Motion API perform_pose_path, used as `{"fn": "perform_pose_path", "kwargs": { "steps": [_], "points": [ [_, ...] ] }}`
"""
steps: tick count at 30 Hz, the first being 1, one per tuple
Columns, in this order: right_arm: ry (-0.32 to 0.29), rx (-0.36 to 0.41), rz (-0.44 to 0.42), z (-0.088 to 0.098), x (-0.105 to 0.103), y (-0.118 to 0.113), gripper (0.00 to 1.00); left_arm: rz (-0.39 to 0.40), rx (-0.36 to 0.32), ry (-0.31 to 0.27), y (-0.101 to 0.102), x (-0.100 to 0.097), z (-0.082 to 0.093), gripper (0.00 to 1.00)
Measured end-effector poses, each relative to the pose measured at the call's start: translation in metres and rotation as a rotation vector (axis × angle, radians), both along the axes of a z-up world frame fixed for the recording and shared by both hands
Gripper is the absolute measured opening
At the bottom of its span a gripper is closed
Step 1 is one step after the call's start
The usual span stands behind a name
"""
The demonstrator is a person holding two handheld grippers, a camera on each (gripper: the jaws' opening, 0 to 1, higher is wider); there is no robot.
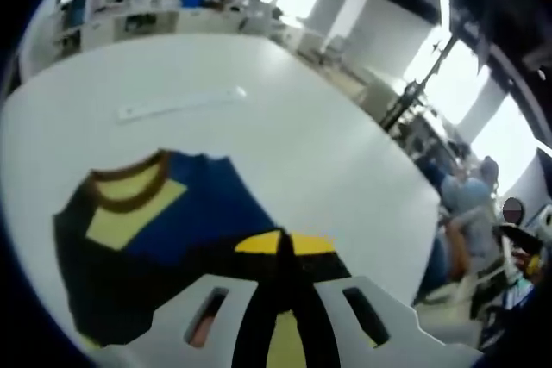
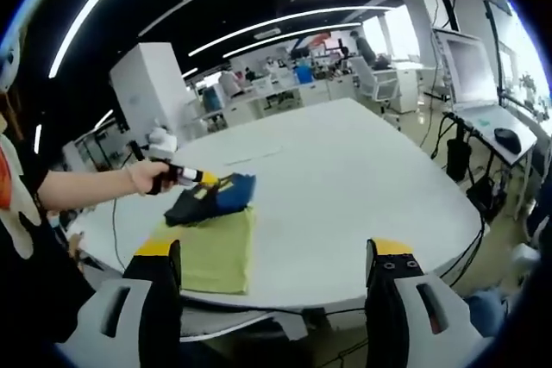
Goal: Fold the garment on the visible template until the final outline fits inside the template.
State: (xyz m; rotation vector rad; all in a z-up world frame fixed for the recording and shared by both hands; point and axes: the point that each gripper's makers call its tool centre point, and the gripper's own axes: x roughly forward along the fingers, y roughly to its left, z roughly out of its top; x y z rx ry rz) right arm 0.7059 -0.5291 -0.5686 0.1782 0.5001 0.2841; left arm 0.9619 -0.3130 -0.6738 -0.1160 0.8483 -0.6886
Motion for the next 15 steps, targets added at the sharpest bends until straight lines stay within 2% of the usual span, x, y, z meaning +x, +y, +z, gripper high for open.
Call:
{"fn": "perform_pose_path", "kwargs": {
  "steps": [2, 8, 13, 15],
  "points": [
    [0.003, -0.004, 0.046, 0.0, 0.003, 0.007, 0.9, -0.001, 0.009, 0.007, -0.004, 0.002, -0.006, 0.0],
    [0.03, -0.104, 0.226, -0.009, 0.016, 0.026, 0.92, -0.015, 0.048, 0.026, -0.013, 0.006, -0.026, 0.0],
    [0.014, -0.115, 0.322, -0.01, 0.028, 0.041, 0.96, -0.031, 0.072, 0.037, -0.02, 0.006, -0.037, 0.0],
    [0.03, -0.14, 0.363, -0.015, 0.031, 0.045, 0.97, -0.035, 0.078, 0.041, -0.023, 0.007, -0.041, 0.0]
  ]
}}
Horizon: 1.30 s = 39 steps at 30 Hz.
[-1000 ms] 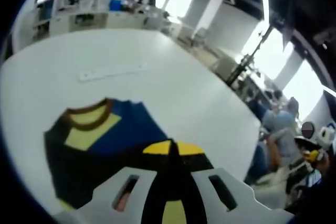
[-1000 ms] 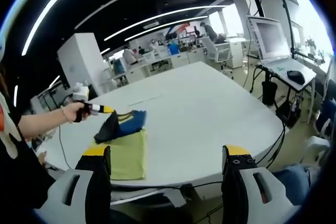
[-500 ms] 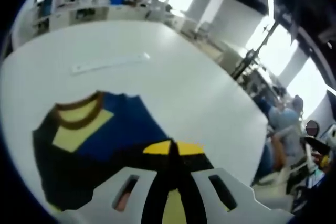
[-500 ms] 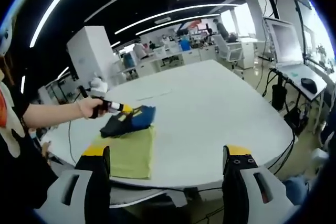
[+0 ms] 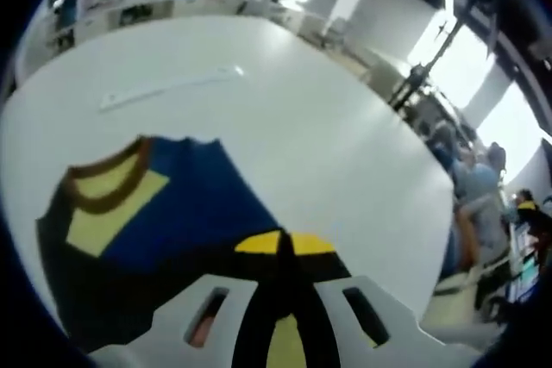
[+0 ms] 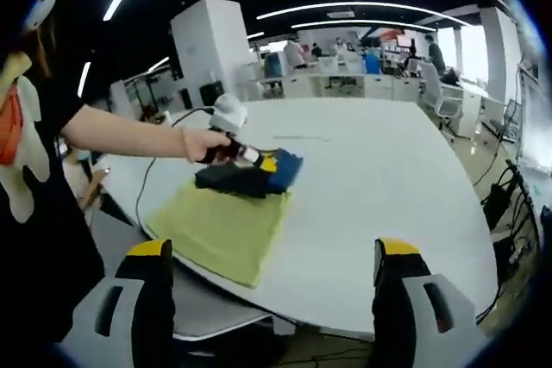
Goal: Fold the garment on the visible template until the final outline fits inside the template.
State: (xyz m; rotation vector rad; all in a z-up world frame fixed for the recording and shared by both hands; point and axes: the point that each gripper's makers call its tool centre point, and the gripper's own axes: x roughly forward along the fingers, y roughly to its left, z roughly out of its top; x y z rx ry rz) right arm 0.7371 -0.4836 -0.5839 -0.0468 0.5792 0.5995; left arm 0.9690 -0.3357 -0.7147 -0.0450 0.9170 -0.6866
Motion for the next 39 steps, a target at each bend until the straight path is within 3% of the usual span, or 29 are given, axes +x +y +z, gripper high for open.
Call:
{"fn": "perform_pose_path", "kwargs": {
  "steps": [7, 15, 39],
  "points": [
    [0.015, -0.03, 0.098, -0.01, 0.01, 0.012, 1.0, -0.01, 0.034, 0.006, -0.004, 0.004, -0.012, 0.0],
    [0.034, -0.046, 0.153, -0.02, 0.018, 0.018, 1.0, -0.013, 0.05, 0.02, -0.009, 0.008, -0.021, 0.0],
    [0.053, -0.026, 0.134, -0.027, 0.012, 0.018, 1.0, -0.082, 0.085, 0.039, -0.019, 0.001, -0.037, 0.0]
  ]
}}
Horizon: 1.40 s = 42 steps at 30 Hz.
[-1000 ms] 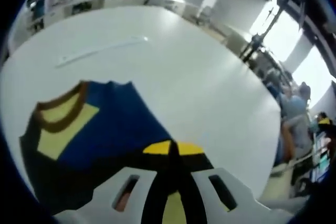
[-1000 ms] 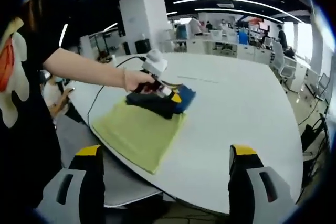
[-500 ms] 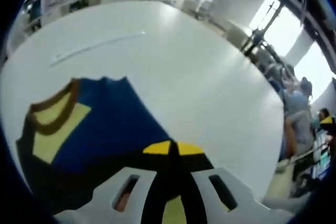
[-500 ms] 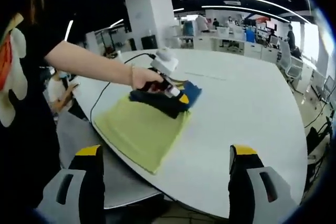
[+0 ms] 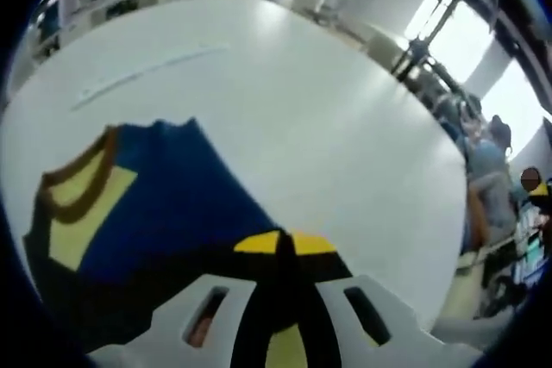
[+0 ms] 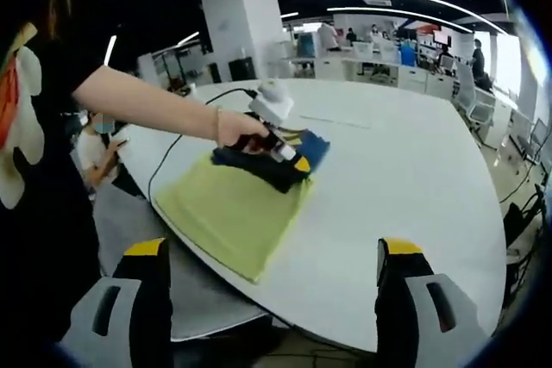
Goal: Fold the garment on the visible template until the final outline fits inside the template.
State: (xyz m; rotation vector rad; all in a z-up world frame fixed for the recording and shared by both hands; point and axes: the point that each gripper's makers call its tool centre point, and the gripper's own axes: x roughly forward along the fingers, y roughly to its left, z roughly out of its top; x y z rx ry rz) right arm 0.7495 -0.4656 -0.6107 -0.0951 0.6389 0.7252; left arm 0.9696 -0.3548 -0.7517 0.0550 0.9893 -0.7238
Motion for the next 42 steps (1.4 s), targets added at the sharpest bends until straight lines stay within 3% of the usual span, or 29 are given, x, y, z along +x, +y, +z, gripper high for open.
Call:
{"fn": "perform_pose_path", "kwargs": {
  "steps": [7, 23, 27, 34, 42],
  "points": [
    [-0.001, 0.003, -0.005, 0.001, 0.0, 0.0, 1.0, -0.044, -0.003, -0.007, -0.004, -0.002, 0.0, 0.13],
    [0.001, 0.005, -0.001, 0.001, 0.0, 0.003, 1.0, -0.049, 0.009, -0.018, 0.007, 0.001, 0.0, 0.18],
    [-0.003, 0.011, 0.013, 0.002, 0.004, 0.009, 1.0, -0.043, 0.003, -0.033, 0.023, -0.003, 0.009, 0.21],
    [-0.017, 0.016, 0.059, 0.007, 0.01, 0.023, 1.0, 0.039, -0.041, -0.04, 0.058, -0.017, 0.027, 0.24],
    [-0.034, 0.029, 0.072, 0.012, 0.015, 0.03, 1.0, 0.094, -0.027, -0.085, 0.112, -0.035, 0.049, 0.42]
  ]
}}
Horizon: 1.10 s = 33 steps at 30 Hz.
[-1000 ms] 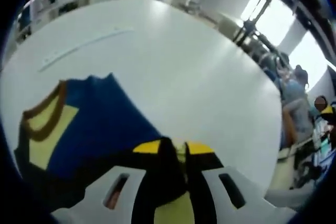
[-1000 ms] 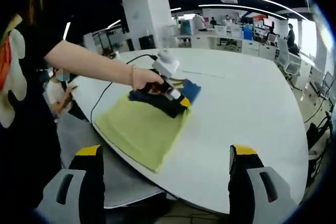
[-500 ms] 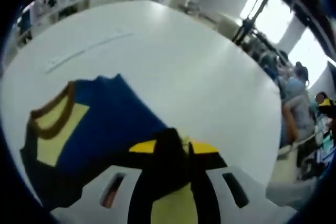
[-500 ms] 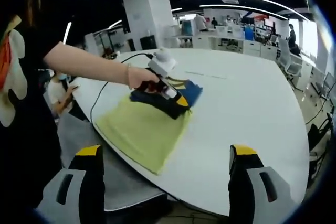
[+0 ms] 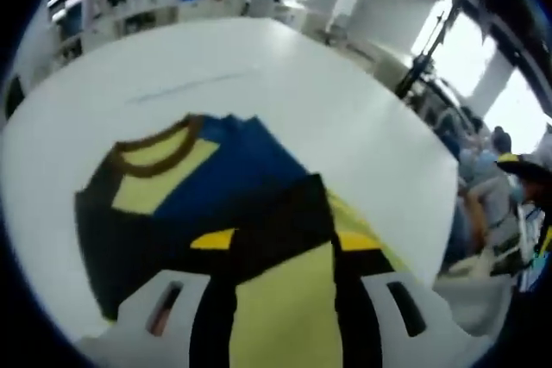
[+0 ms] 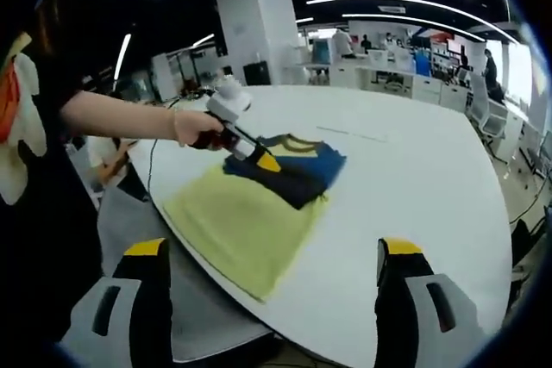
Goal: Fold the garment on the visible template until the final outline fits inside the template.
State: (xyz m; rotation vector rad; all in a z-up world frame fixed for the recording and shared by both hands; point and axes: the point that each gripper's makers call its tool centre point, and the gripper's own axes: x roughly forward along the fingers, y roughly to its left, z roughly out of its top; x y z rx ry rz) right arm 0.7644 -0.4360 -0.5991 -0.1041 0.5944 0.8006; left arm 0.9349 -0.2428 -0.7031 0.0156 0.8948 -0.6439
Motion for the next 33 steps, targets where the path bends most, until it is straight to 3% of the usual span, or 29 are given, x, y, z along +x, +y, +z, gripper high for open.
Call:
{"fn": "perform_pose_path", "kwargs": {
  "steps": [7, 11, 24, 33],
  "points": [
    [0.001, 0.01, 0.014, 0.0, -0.002, 0.008, 1.0, 0.037, 0.016, -0.06, 0.047, -0.023, 0.031, 0.52],
    [0.0, 0.007, 0.033, 0.0, -0.003, 0.014, 1.0, 0.052, 0.04, -0.088, 0.069, -0.038, 0.045, 0.63],
    [-0.013, 0.006, 0.066, 0.006, -0.005, 0.024, 1.0, 0.132, 0.046, -0.162, 0.122, -0.094, 0.091, 0.83],
    [-0.016, 0.009, 0.07, 0.009, -0.007, 0.029, 1.0, 0.158, 0.049, -0.19, 0.154, -0.134, 0.109, 0.99]
  ]
}}
